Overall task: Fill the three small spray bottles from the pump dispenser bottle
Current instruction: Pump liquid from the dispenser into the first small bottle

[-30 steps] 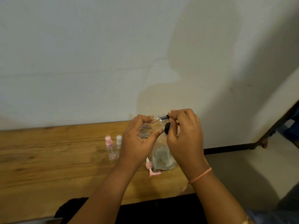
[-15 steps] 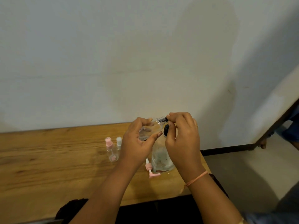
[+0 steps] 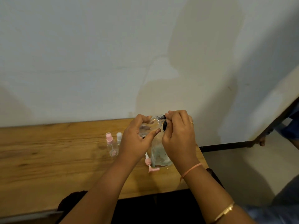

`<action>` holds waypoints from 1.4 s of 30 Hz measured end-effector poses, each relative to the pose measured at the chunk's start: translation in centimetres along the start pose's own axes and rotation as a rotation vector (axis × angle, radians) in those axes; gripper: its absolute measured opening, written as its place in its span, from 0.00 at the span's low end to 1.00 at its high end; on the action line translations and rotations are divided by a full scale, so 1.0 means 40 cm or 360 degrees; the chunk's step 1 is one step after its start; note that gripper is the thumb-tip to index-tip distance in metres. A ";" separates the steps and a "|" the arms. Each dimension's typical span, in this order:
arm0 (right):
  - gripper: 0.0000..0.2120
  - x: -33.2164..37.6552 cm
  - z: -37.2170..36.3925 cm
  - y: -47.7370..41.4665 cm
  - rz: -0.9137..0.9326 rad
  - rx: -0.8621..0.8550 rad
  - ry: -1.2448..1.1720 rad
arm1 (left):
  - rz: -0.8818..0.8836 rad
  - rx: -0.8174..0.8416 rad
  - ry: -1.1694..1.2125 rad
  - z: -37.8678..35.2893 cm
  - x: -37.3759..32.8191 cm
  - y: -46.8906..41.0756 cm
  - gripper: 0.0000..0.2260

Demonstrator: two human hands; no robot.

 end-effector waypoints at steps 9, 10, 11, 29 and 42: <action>0.10 0.000 0.023 -0.045 -0.0816 -0.0264 -0.0826 | -0.0021 -0.0087 0.0130 -0.004 -0.019 0.013 0.14; 0.10 -0.006 0.019 -0.048 -0.0930 -0.0293 -0.0919 | -0.0025 -0.0103 0.0123 -0.006 -0.018 0.013 0.15; 0.10 -0.012 0.015 -0.050 -0.1023 -0.0315 -0.1006 | -0.0026 -0.0116 0.0126 -0.008 -0.018 0.011 0.15; 0.06 -0.029 -0.004 -0.030 -0.1045 -0.0224 -0.1175 | 0.0035 -0.0057 0.0102 -0.007 -0.005 0.004 0.15; 0.06 -0.025 0.007 -0.045 -0.1476 -0.0182 -0.1580 | -0.0029 -0.0072 0.0231 -0.018 -0.022 0.001 0.16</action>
Point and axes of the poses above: each hand's wrist, its own y-axis away from the middle knuckle, its own z-axis out of the back of the hand, x = y × z, the point moved 2 cm from there along -y, towards the middle knuckle, and after that the axes turned 12 degrees about z, right-handed, at the moved point
